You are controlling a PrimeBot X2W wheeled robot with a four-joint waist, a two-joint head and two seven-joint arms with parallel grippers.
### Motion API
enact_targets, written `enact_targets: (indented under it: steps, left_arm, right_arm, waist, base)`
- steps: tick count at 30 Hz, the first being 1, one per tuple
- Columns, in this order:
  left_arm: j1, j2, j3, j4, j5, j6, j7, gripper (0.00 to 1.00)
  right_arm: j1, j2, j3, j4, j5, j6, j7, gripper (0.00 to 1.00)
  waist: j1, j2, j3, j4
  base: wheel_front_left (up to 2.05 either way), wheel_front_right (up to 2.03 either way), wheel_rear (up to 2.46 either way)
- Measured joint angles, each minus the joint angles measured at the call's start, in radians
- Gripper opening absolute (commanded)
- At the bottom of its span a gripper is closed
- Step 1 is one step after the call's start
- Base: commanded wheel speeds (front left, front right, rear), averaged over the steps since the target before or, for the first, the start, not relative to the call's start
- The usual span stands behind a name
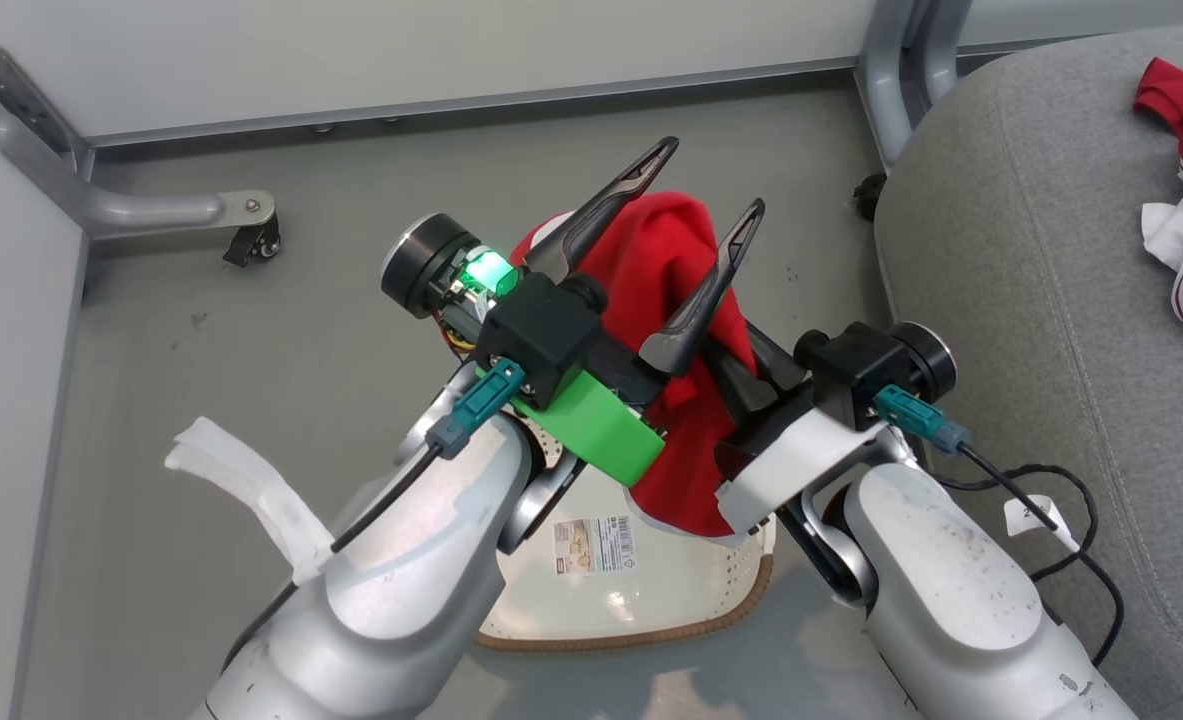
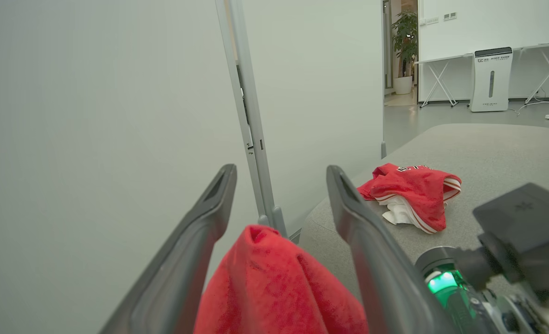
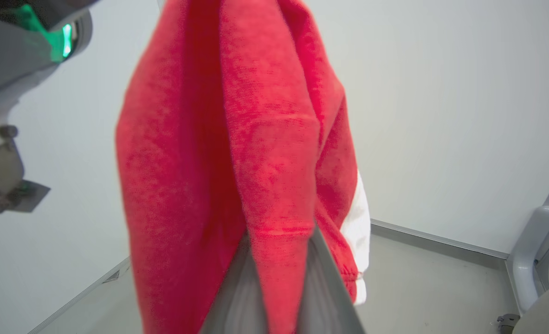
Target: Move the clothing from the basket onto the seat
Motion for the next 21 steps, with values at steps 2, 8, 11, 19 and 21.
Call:
enact_targets:
  steps: [2,8,11,19,21]
  left_arm:
    - [0.0,0.0,0.003,-0.001,0.001,0.0,0.0,1.0]
    - [0.004,0.0,0.008,-0.006,0.016,-0.001,0.0,1.0]
    - [0.013,0.0,0.009,-0.007,0.018,-0.001,0.0,1.0]
    - [0.029,0.005,0.014,0.006,0.025,-0.002,0.0,1.0]
    - [0.036,0.01,0.012,0.011,0.025,-0.002,0.0,1.0]
  right_arm:
    - [0.001,0.0,-0.001,0.0,0.0,0.0,0.0,0.0]
    - [0.006,0.0,-0.005,0.0,0.0,0.0,0.0,0.0]
    - [0.016,0.0,-0.011,-0.001,0.0,0.0,0.0,0.0]
    - [0.032,0.0,-0.043,-0.012,-0.015,0.0,0.0,0.0]
    - [0.04,0.0,-0.058,-0.019,-0.022,0.0,0.0,0.0]
  waist:
    - [0.0,0.0,-0.001,-0.001]
    - [0.0,0.0,-0.002,-0.008]
    - [0.0,0.0,-0.001,-0.012]
    - [0.0,0.0,0.003,-0.054]
    - [0.0,0.0,0.005,-0.071]
  base:
    - [0.0,0.0,0.0]
    - [0.0,0.0,0.0]
    - [0.0,0.0,0.0]
    - [0.0,0.0,0.0]
    - [0.0,0.0,0.0]
